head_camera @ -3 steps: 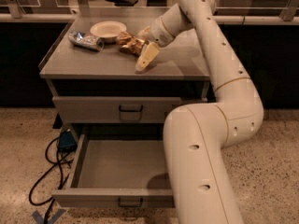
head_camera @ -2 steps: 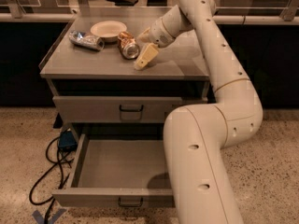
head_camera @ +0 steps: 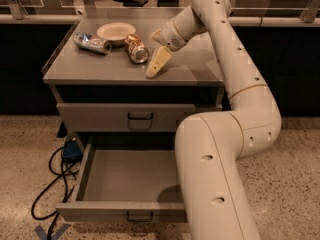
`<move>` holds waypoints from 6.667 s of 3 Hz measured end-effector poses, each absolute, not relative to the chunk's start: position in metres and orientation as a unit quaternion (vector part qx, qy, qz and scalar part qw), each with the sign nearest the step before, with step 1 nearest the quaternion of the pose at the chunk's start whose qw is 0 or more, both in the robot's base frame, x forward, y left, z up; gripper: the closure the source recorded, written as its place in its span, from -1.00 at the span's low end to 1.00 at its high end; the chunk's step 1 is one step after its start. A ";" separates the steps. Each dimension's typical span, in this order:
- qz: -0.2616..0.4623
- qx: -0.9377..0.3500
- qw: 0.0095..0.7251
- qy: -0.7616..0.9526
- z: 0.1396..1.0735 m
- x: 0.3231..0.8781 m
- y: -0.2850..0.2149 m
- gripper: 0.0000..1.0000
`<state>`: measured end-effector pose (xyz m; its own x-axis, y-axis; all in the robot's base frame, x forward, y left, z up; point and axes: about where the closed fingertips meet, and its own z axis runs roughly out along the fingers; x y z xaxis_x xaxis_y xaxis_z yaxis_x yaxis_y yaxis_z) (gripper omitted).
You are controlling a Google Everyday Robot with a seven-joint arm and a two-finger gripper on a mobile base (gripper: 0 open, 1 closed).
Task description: Place orange can into middle drawer
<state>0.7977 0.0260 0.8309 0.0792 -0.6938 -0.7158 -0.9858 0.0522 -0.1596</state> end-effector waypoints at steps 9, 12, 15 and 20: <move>0.226 -0.650 0.352 0.635 0.836 0.810 0.083 -1.00; 0.226 -0.650 0.352 0.635 0.835 0.810 0.083 0.30; 0.246 -0.649 0.366 0.620 0.833 0.804 0.056 1.00; 0.068 -0.534 0.495 0.682 1.032 0.690 -0.191 1.00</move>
Offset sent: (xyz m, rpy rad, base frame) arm 0.0110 0.0095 -0.0013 0.0179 -0.0084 0.0335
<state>0.6899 -0.1913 1.0322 0.0592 -0.6610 -0.7481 -0.7961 0.4208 -0.4348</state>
